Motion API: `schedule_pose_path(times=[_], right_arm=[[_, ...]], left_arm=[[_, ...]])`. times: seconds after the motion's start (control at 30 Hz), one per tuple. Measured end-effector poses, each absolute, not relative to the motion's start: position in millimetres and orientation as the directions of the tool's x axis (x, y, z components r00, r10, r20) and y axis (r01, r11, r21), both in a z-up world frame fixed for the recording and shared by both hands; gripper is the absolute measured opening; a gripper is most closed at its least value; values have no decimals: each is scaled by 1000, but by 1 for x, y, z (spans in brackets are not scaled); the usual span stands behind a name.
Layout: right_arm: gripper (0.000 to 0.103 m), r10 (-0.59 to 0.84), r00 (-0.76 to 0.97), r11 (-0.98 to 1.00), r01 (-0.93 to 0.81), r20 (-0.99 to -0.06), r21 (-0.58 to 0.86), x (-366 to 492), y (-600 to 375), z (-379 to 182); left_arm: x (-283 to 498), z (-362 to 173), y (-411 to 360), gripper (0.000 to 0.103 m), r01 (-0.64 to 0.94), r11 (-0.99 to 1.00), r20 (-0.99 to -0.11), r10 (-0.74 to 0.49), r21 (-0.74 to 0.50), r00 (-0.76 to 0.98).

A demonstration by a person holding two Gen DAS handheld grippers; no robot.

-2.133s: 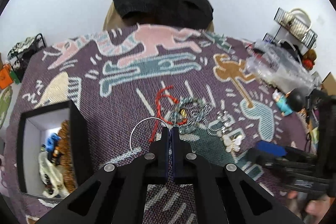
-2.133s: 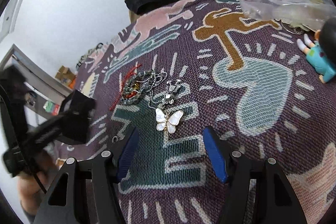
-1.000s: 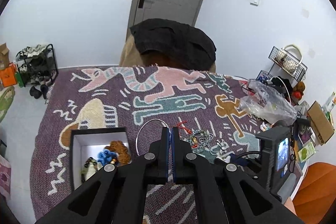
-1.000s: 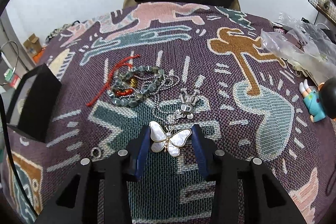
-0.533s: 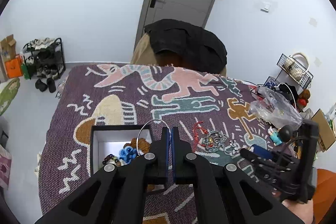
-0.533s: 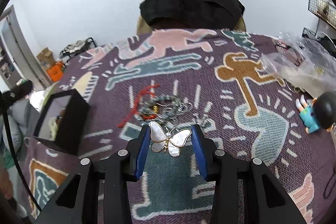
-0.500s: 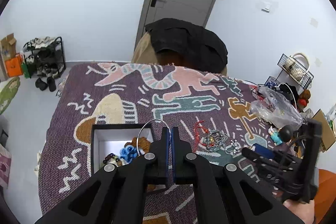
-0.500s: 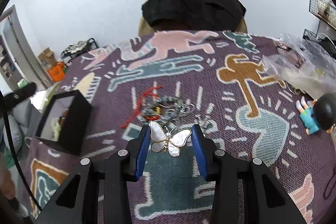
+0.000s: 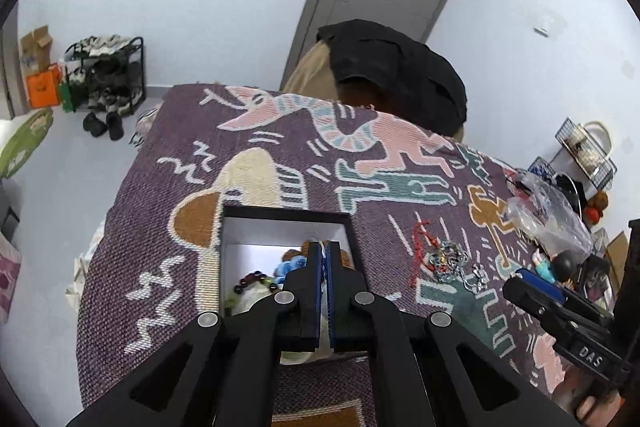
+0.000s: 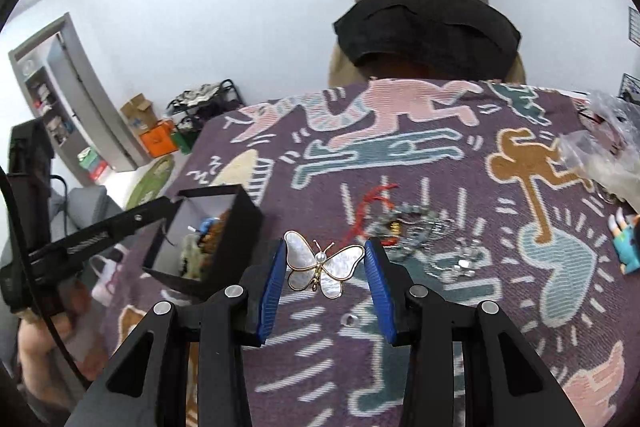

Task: Organize jewelry
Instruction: 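Carry the hoop into the black box with the left tool while the right tool drops the butterfly in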

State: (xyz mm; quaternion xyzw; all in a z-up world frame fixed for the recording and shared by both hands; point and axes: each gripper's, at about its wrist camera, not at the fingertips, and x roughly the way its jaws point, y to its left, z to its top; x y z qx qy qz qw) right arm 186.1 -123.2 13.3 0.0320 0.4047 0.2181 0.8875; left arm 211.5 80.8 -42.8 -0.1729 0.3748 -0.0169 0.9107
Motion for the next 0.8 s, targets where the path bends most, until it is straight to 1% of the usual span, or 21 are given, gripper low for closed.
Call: schedule_pose_path(times=[0.13,0.17,0.2,0.23,0.3,0.37,0.67,0.8], right_arm=[[41,443,560,885,-397,-700,243,185,-106,16],[41,452,555,880,-405,-699,248,185,-102,17],[41,464,547,873,-417,-697,254,185,-97,17],[41,474,540,866,-427,-695,259,185,-92,17],[41,489,529,856,-442,-693,267,185,-83,18],[41,502,519,847,-456,-692,272,185,-75,18],[41,555,459,803,-515,-694,301,193,-34,17],[41,576,427,783,-534,-697,320,198,-15,14]], left_arm=[[209,-44,95,3,-116,921,-676,-183,-373,714],[208,-45,98,7,-123,920,-678,-179,-372,712],[207,-45,100,15,-129,920,-681,-174,-370,712],[206,-45,102,21,-132,919,-679,-172,-371,714],[201,-43,109,52,-139,915,-665,-163,-377,729],[193,-39,115,59,-149,913,-643,-144,-379,752],[175,-31,141,60,-173,904,-615,-117,-390,780],[166,-29,155,63,-203,896,-606,-87,-394,791]])
